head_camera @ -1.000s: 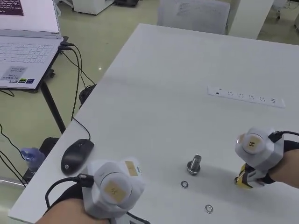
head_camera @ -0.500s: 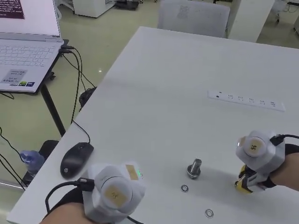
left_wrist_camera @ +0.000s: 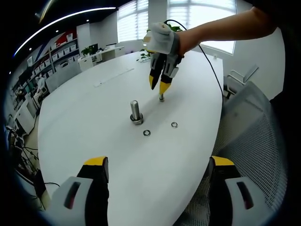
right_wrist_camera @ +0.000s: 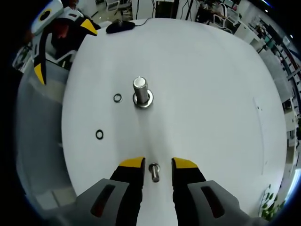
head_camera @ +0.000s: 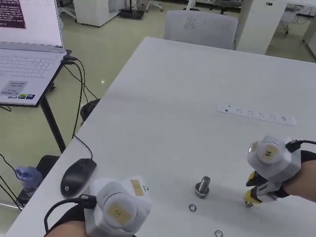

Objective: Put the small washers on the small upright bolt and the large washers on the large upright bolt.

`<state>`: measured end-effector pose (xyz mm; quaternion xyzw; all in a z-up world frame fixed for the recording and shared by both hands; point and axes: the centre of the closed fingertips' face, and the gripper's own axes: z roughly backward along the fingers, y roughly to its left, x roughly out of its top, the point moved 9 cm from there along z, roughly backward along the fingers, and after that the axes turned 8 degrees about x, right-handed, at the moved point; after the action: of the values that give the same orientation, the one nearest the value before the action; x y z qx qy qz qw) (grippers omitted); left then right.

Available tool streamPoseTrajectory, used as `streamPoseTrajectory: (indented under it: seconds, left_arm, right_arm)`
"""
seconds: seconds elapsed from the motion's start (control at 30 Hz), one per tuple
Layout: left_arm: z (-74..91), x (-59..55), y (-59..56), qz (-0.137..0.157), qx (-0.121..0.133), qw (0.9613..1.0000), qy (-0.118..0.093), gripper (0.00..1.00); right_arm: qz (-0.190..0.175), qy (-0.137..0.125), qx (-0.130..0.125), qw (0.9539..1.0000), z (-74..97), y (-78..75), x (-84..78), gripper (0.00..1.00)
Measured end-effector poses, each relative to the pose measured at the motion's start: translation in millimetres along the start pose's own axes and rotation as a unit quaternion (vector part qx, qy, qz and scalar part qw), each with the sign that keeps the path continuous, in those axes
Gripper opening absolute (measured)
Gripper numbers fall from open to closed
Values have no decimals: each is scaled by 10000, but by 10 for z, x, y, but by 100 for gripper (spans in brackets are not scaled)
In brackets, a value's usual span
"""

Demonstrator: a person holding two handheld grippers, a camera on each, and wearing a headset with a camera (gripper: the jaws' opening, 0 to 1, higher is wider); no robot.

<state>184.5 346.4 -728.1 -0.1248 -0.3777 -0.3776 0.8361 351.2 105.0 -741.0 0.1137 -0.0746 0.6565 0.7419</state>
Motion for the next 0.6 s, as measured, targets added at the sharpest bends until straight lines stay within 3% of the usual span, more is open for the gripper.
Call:
streamPoseTrajectory:
  seconds: [0.3,0.6]
  left_arm:
    - [36,5,8,7,-4,10000,-37,92]
    - [45,7,8,37,2,10000,-45,97]
  right_arm:
    - [208,-206,-15,9996,98,155,231,24]
    - [380,-194,140,9990,45,353,298,24]
